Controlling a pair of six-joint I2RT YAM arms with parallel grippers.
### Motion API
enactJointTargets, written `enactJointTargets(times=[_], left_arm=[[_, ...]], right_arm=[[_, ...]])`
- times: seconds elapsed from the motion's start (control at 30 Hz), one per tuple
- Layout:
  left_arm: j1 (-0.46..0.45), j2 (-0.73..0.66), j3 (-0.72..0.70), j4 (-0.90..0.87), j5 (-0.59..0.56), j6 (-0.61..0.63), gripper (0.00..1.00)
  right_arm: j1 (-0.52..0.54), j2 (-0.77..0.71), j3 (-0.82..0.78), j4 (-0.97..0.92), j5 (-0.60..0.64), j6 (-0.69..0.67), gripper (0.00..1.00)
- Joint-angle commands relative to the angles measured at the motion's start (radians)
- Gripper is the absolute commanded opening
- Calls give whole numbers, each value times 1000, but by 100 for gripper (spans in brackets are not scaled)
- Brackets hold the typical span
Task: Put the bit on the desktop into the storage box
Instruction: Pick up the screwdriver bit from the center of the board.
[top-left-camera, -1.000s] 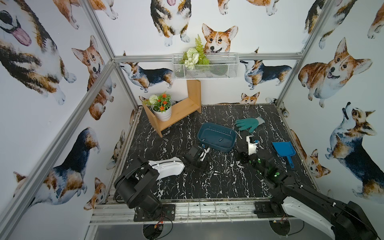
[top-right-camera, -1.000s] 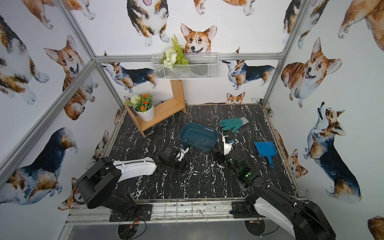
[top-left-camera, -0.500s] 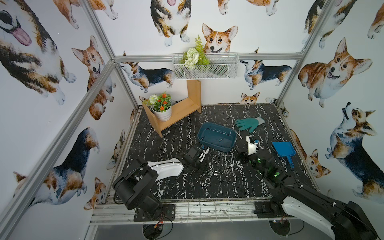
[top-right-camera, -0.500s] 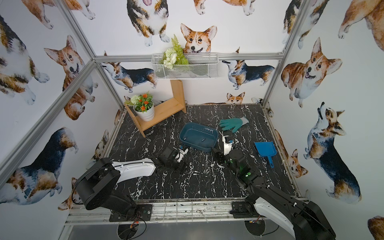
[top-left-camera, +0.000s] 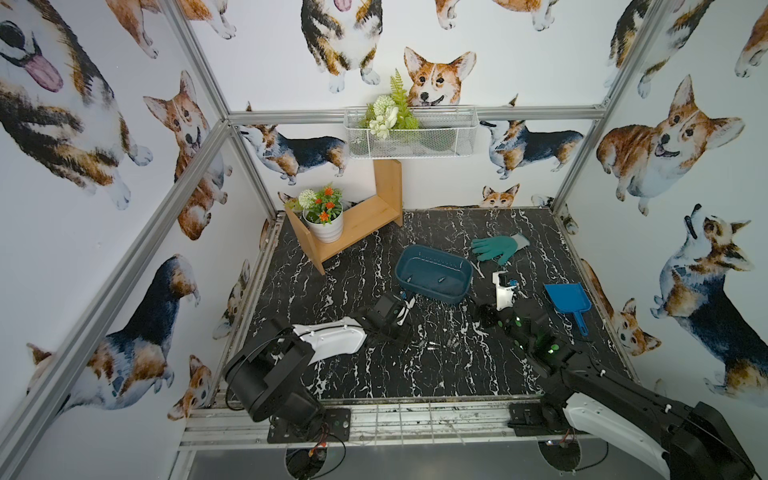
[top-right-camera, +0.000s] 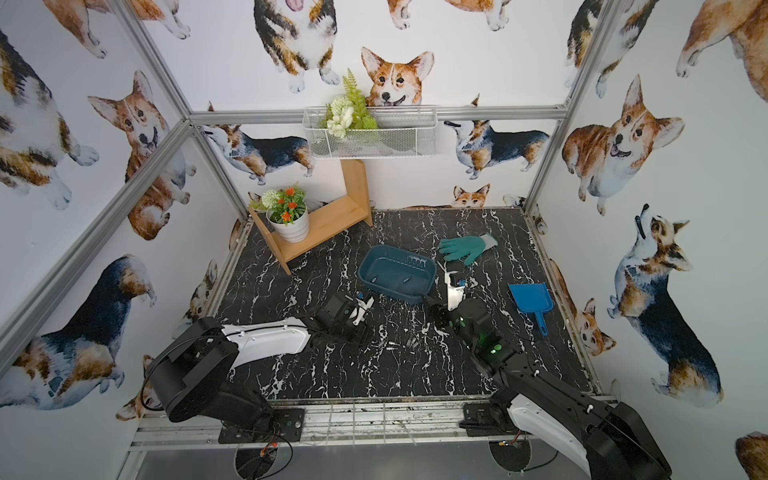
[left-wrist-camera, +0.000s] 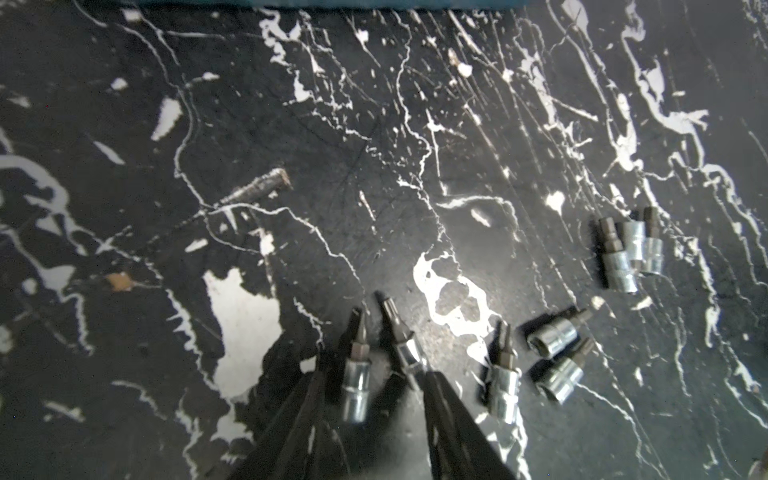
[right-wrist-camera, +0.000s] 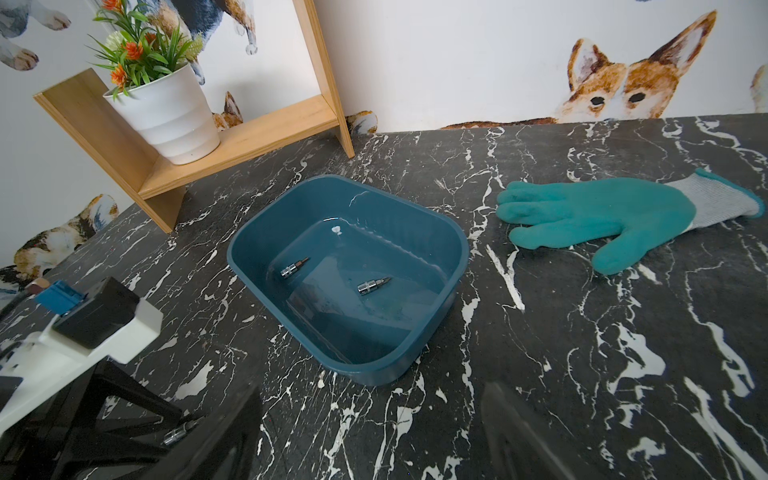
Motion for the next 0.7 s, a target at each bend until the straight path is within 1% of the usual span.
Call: enactJointTargets(times=[0.0, 0.17, 0.4, 0.67], left_arm=[[0, -7, -2, -17, -34, -8, 45], [0, -2, -1, -21, -61, -9, 42], [0, 12, 2, -19, -65, -8, 38], [-1, 18, 12, -35, -81, -7, 36]], right_arm=[[-2, 0, -2, 33, 2, -3, 88], [-1, -1, -2, 33, 1, -2, 88], [-2, 2, -3, 34, 2, -2, 88], [-2, 2, -4, 34, 2, -3, 88]])
